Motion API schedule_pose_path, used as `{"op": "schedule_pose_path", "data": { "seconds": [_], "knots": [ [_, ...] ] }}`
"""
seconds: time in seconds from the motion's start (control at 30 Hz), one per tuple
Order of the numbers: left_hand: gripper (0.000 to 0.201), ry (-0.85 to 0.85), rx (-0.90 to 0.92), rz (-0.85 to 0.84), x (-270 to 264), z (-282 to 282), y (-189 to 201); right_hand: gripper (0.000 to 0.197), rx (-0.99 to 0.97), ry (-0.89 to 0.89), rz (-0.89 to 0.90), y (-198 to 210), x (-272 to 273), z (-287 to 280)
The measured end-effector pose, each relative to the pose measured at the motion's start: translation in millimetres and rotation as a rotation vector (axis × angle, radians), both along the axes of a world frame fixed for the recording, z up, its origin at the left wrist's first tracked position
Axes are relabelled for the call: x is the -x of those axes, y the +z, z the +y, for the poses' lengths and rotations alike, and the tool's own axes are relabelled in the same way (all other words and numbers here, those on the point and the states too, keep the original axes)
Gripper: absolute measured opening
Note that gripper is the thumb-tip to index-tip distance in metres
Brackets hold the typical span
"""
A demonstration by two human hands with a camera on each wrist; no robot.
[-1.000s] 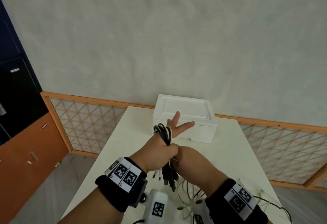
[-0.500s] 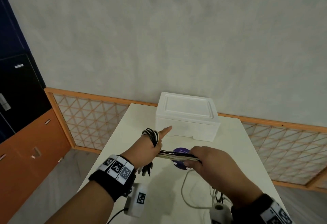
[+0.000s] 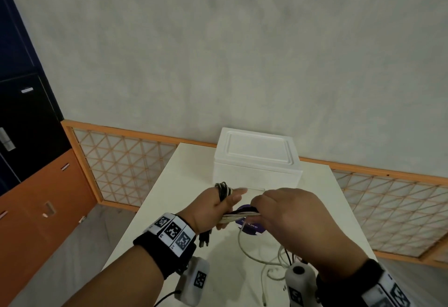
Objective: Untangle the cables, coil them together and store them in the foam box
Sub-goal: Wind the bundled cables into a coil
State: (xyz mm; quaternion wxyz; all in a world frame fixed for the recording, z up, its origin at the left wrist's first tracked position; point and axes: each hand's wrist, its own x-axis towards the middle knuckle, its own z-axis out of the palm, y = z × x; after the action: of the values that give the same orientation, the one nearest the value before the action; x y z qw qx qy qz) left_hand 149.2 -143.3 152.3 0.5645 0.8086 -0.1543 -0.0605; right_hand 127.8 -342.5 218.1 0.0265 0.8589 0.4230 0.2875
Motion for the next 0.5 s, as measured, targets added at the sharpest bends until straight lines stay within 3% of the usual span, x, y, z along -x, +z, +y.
{"op": "schedule_pose_path", "data": {
  "seconds": [0.1,0.17,0.27,0.37,0.5],
  "knots": [
    [0.062,-0.119,0.167,0.080,13.7,-12.7,1.0,0.005,0.010,0.050,-0.003,8.9,-2.6,-2.9],
    [0.045,-0.159,0.147,0.137,18.2,-18.5,6.2,0.007,-0.046,0.061,0.031,13.1,-5.1,-5.3],
    [0.019,-0.259,-0.106,0.143,19.4,-25.1,16.5,0.009,-0.136,0.081,0.095,11.9,-14.5,-11.1],
    [0.022,-0.307,-0.189,0.145,24.1,-29.2,25.2,0.013,-0.237,0.122,0.216,1.9,-30.4,-17.0],
    [0.024,-0.371,-0.074,0.146,34.6,-34.6,37.1,0.023,-0.570,0.215,0.444,-22.3,-44.7,-15.1]
  ]
}}
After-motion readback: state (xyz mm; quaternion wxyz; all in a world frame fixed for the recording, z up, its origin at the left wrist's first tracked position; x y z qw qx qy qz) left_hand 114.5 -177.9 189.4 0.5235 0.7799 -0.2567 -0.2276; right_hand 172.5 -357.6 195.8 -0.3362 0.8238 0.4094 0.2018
